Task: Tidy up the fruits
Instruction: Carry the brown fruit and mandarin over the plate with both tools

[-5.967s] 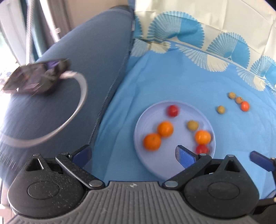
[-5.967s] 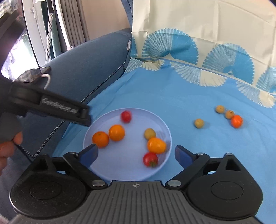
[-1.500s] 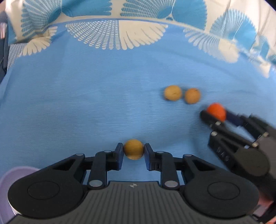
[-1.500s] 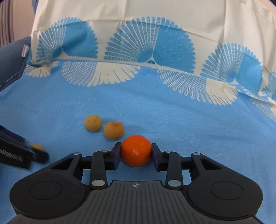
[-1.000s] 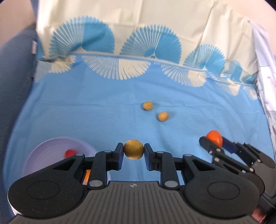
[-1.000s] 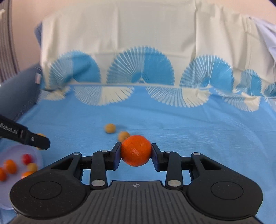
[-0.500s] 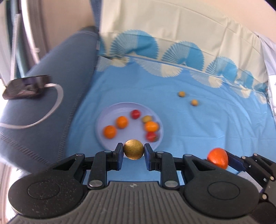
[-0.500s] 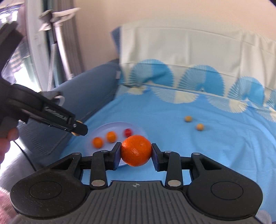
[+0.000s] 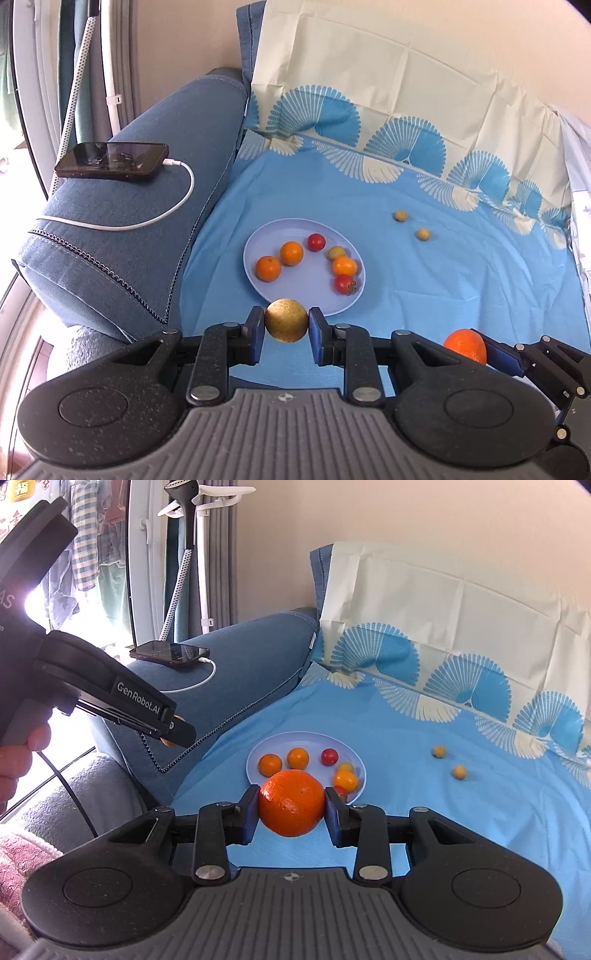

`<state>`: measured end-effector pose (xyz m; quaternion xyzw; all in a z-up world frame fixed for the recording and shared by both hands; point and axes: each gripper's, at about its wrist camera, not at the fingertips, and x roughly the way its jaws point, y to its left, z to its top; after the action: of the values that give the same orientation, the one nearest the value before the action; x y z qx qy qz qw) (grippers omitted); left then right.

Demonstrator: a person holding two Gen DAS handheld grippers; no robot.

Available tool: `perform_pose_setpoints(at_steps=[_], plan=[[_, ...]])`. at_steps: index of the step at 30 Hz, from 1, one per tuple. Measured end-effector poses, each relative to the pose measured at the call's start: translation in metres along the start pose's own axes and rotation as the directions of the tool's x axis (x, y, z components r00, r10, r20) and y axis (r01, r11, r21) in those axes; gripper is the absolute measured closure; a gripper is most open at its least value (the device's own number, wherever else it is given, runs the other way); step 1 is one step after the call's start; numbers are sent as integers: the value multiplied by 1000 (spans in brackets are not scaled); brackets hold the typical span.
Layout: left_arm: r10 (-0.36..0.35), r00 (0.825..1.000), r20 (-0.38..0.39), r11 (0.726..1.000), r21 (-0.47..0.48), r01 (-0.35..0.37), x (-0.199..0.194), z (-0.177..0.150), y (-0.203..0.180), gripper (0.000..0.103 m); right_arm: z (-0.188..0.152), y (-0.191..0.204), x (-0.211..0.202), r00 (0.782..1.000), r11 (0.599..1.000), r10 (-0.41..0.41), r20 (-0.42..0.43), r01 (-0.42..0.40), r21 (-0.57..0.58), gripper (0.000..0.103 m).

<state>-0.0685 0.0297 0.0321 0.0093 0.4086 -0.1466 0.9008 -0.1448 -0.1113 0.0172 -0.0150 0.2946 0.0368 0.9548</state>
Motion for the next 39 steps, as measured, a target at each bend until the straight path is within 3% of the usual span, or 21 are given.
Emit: perform_pose_setpoints(at_steps=[15,23,30,39], plan=[[-5,1000,-18,1000,-4,4,11,3,0,75,-2,1,10,999,1000,-7,-36,7,4,65],[26,1000,-10,999,-23,-26,28,21,10,75,5,-7,30,998,1000,-10,-62,12,24,65],[38,999,0,998,-45,-38,54,49,16,75,19,-13,67,997,999,-12,-80,14,32,65],[54,996,-71,998,-12,-55,123,74,14,75,27,-32,140,985,995,10,-175,8,101,65]])
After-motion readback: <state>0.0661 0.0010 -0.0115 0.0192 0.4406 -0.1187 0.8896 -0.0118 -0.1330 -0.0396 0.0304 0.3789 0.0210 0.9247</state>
